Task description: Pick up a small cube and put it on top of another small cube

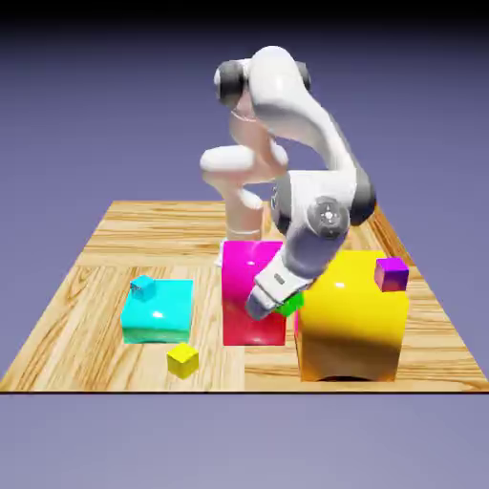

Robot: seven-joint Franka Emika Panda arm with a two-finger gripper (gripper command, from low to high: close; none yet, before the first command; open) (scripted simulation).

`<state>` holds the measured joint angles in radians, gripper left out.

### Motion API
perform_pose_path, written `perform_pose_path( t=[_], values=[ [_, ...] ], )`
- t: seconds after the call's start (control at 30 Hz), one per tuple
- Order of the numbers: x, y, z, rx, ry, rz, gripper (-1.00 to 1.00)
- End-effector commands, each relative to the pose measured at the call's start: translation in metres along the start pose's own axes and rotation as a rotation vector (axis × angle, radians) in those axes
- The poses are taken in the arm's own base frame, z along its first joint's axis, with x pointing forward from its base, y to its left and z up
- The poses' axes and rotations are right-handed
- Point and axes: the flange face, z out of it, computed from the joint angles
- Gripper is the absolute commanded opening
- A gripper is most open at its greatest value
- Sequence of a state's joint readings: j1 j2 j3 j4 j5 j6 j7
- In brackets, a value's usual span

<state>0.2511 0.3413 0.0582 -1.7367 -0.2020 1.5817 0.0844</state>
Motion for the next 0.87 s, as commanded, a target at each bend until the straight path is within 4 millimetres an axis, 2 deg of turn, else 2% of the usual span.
perform_pose_path(
  t=[0.0, 0.17, 0.33, 0.47, 0.5, 0.6, 0.63, 0.67, 0.7, 0.8, 0.83],
  values=[
    [-0.008, -0.018, -0.014, -0.054, 0.035, -0.071, -1.00],
    [-0.061, -0.112, -0.081, -0.340, 0.204, -0.409, -1.00],
    [-0.138, -0.204, -0.135, -0.675, 0.363, -0.709, -1.00],
    [-0.126, -0.257, -0.081, -0.786, 0.332, -0.832, -1.00],
    [-0.126, -0.257, -0.081, -0.786, 0.332, -0.832, -1.00],
    [-0.090, -0.237, -0.031, -0.786, 0.332, -0.832, -1.00],
    [-0.090, -0.237, -0.030, -0.786, 0.332, -0.832, -1.00],
    [-0.090, -0.237, -0.030, -0.786, 0.332, -0.832, 1.00],
    [-0.090, -0.237, -0.030, -0.786, 0.332, -0.832, 1.00],
    [-0.126, -0.257, -0.080, -0.786, 0.332, -0.832, 1.00],
    [-0.126, -0.257, -0.081, -0.786, 0.332, -0.832, 1.00]
  ],
)
